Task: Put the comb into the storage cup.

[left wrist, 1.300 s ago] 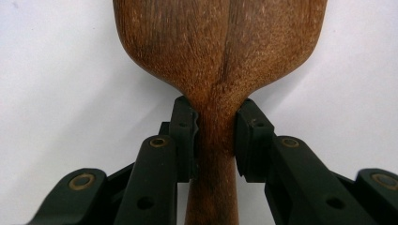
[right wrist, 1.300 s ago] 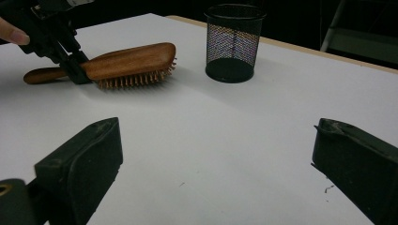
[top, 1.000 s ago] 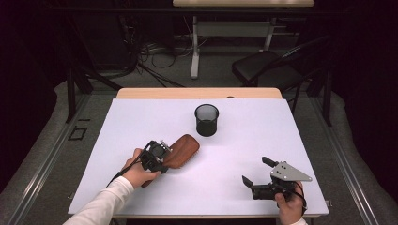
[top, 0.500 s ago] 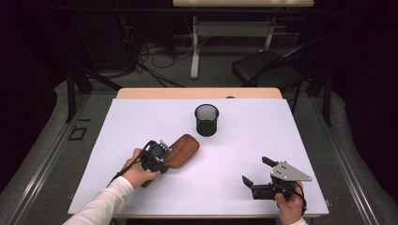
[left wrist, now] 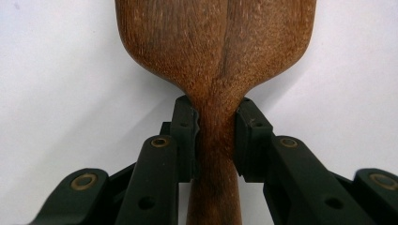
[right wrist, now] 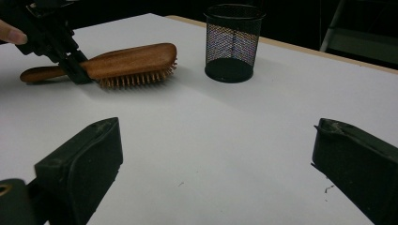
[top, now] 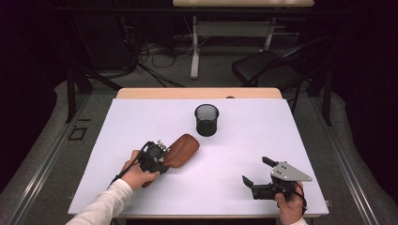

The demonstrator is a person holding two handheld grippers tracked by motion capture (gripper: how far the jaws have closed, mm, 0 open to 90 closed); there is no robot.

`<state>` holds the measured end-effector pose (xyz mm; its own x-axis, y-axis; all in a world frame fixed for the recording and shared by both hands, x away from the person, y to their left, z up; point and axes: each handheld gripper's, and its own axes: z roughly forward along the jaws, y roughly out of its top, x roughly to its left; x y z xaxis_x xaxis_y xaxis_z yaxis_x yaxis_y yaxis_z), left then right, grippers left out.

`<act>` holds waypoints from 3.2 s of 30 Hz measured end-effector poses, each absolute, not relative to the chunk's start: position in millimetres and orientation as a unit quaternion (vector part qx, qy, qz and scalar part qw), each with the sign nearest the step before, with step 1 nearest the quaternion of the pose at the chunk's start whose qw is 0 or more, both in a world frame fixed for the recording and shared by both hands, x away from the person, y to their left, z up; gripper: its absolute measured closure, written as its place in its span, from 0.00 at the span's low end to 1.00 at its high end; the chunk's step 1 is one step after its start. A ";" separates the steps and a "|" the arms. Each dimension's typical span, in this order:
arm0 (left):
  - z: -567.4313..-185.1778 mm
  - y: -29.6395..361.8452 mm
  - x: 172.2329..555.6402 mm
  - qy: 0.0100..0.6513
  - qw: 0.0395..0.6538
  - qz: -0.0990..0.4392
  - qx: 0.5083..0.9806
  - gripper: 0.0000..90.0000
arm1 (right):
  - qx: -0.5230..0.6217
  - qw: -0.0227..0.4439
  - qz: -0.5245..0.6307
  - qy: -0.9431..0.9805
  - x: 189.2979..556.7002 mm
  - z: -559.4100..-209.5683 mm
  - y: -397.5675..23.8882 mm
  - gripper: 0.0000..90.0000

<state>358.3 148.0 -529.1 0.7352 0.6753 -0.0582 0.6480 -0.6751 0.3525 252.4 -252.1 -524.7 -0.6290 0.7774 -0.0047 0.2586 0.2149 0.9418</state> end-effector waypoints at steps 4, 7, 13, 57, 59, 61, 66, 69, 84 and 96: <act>-530.0 149.9 357.1 0.366 0.189 0.038 0.910 0.81 | 0.351 0.250 0.518 0.739 252.5 -524.9 -252.0 0.02; -530.0 150.9 356.6 0.369 0.195 0.041 0.908 0.81 | 0.350 0.250 0.519 0.738 252.5 -524.9 -251.7 0.02; -530.1 153.4 356.4 0.374 0.203 0.039 0.904 0.81 | 0.351 0.250 0.519 0.738 252.4 -524.8 -252.2 0.02; -489.6 173.9 350.0 0.397 0.333 0.066 0.853 0.81 | 0.351 0.248 0.518 0.740 252.9 -526.1 -249.5 0.02; -486.2 172.3 349.2 0.394 0.340 0.068 0.851 0.81 | 0.351 0.248 0.518 0.740 253.0 -526.1 -249.4 0.02; -483.3 171.2 348.9 0.392 0.345 0.069 0.850 0.81 | 0.351 0.249 0.517 0.740 252.9 -526.1 -249.5 0.02; -474.9 168.9 347.7 0.385 0.366 0.075 0.844 0.81 | 0.351 0.248 0.518 0.740 253.0 -526.1 -249.7 0.02; -470.1 167.5 347.6 0.385 0.383 0.074 0.837 0.81 | 0.351 0.249 0.518 0.739 253.1 -526.1 -249.8 0.02; -456.8 153.9 343.1 0.366 0.424 0.076 0.825 0.81 | 0.350 0.250 0.516 0.741 252.9 -526.1 -249.6 0.02; -449.0 140.3 338.5 0.345 0.458 0.085 0.815 0.81 | 0.350 0.250 0.516 0.740 252.9 -526.0 -249.9 0.02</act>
<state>338.5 140.3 -449.0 0.7474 0.6402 -0.1778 0.4846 -0.3422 0.8050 252.9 -249.9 -526.0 -0.6296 0.7768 -0.0078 0.2613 0.2212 0.9396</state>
